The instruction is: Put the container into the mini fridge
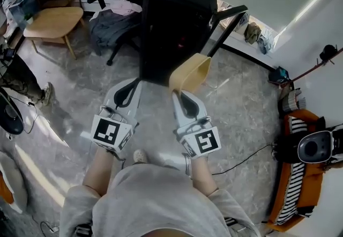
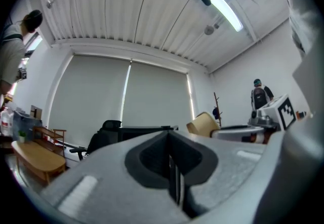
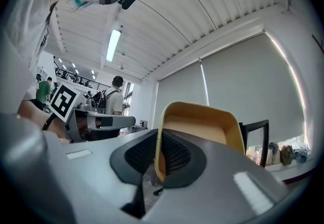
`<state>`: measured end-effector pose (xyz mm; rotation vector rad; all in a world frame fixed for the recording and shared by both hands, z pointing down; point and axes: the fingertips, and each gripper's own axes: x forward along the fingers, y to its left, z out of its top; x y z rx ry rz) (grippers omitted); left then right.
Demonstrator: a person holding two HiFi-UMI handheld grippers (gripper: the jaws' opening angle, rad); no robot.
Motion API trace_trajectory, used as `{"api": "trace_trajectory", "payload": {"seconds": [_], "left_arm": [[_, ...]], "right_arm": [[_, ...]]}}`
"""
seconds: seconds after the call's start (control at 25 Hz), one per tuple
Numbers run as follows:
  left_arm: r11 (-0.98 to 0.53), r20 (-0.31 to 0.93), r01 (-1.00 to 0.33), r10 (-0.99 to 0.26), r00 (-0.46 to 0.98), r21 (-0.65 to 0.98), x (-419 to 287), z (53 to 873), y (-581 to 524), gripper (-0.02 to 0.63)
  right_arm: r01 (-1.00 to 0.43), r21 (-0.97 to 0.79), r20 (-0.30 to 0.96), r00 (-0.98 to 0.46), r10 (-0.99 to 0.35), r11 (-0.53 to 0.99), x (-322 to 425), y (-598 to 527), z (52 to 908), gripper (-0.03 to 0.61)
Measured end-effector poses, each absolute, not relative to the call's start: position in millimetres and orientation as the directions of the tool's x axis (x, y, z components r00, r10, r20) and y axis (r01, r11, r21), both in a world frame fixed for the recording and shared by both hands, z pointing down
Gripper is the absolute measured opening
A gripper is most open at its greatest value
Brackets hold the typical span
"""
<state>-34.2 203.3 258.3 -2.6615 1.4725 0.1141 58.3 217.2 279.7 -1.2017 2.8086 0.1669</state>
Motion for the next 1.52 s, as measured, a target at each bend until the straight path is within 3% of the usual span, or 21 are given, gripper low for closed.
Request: {"api": "trace_trajectory", "payload": {"seconds": [0.44, 1.52], "left_arm": [[-0.576, -0.115, -0.817, -0.810, 0.576, -0.037, -57, 263, 166, 0.002], [-0.491, -0.120, -0.870, -0.863, 0.491, -0.033, -6, 262, 28, 0.002]], "right_arm": [[-0.751, 0.067, -0.103, -0.660, -0.744, 0.657, 32, 189, 287, 0.018], [-0.662, 0.062, -0.100, -0.749, -0.655, 0.747, 82, 39, 292, 0.018]]}}
